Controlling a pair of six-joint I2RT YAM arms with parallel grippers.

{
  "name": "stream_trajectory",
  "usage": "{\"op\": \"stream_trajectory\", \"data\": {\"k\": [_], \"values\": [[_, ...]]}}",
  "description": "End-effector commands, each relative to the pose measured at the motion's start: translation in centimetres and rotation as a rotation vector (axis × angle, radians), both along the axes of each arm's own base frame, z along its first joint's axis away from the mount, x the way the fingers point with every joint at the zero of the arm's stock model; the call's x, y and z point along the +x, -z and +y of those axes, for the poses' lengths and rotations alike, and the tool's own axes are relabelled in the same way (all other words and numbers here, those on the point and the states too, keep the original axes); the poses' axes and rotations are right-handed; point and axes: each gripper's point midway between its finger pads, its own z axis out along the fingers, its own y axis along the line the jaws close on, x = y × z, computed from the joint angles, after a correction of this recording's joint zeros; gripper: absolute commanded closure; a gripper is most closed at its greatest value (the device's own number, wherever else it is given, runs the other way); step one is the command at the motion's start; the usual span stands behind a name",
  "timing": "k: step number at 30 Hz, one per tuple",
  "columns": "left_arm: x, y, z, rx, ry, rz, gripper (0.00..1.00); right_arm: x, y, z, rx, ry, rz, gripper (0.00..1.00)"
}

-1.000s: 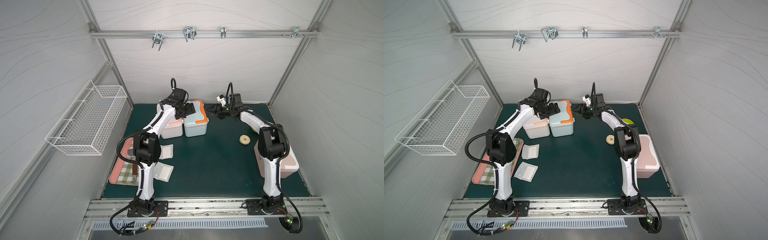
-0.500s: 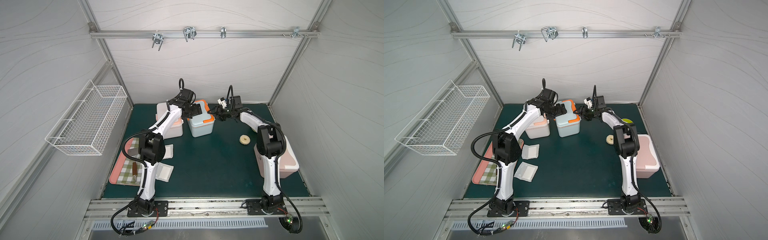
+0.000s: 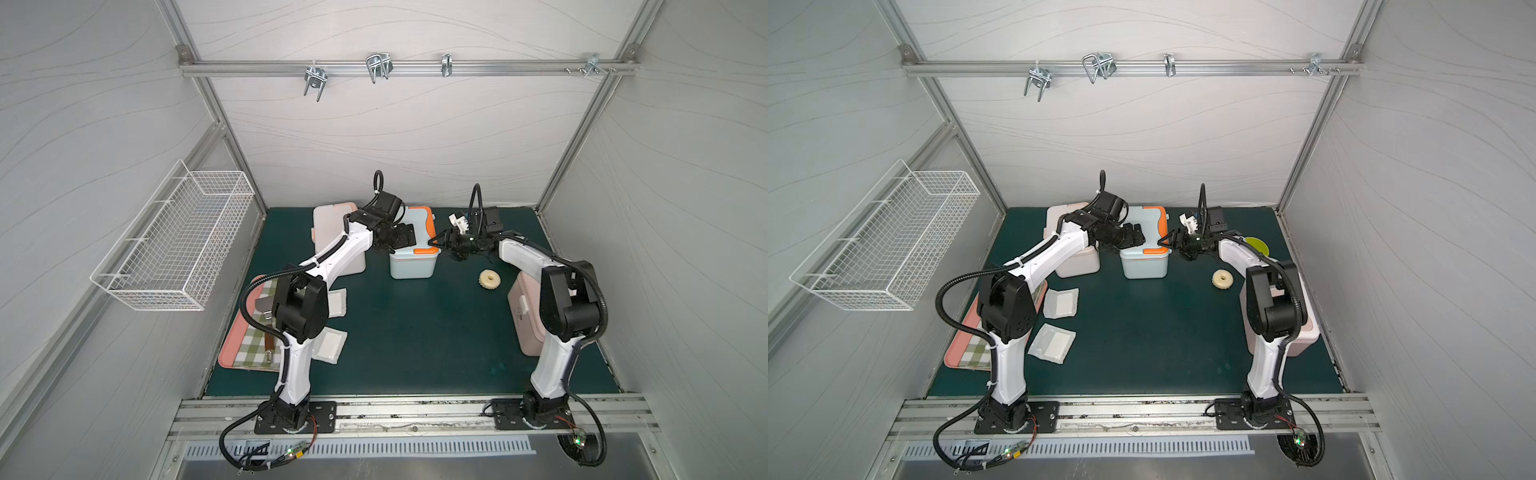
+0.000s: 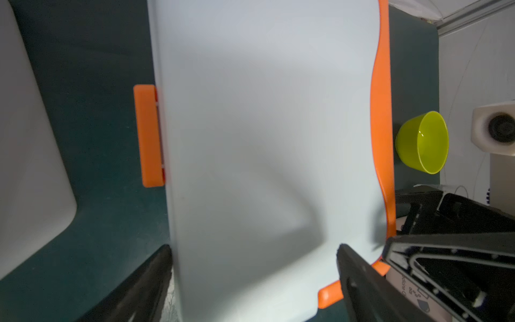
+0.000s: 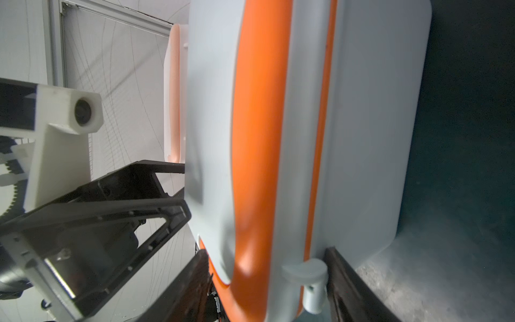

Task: Open first aid kits and take out gauze
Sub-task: Move the first aid kit to the center of the board.

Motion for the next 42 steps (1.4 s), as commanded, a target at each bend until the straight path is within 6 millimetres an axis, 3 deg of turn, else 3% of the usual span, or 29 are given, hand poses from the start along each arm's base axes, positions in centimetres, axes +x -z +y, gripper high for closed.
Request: {"op": "stream_trajectory", "data": {"k": [1, 5, 10, 16, 22, 27, 30, 37, 42], "values": [[-2.8, -2.2, -4.1, -0.134, 0.102, -0.025, 0.08, -3.4, -1.2, 0.5, 0.016, -0.069, -0.014, 0.33], [-5.1, -2.3, -4.1, -0.148, 0.120, -0.017, 0.08, -5.6, -1.0, -0.6, -0.035, -0.061, -0.008, 0.32], [-6.0, -2.7, -2.2, -0.118, 0.093, -0.047, 0.06, -6.3, -1.1, -2.8, -0.140, -0.008, -0.030, 0.23], [-4.5, -2.3, 0.5, -0.104, 0.041, -0.031, 0.05, -4.0, -1.4, -4.5, -0.158, 0.044, -0.051, 0.10], [-2.5, -1.9, 2.0, -0.100, 0.007, -0.019, 0.05, -1.2, -1.8, -2.8, -0.070, 0.010, -0.042, 0.12], [-3.0, -1.3, -0.6, -0.130, 0.077, 0.019, 0.06, -0.1, -1.1, -0.2, -0.030, -0.045, -0.009, 0.15], [-4.0, -0.8, -2.5, -0.144, 0.118, 0.035, 0.06, -0.6, -0.3, 0.8, -0.037, -0.077, 0.014, 0.18], [-7.2, -1.7, -5.1, -0.222, 0.176, 0.031, 0.06, -4.6, -0.2, 1.1, -0.054, -0.105, 0.008, 0.20], [-10.1, -2.6, -6.4, -0.249, 0.228, 0.026, 0.06, -8.3, -0.2, 0.3, -0.090, -0.113, -0.005, 0.20]]}}
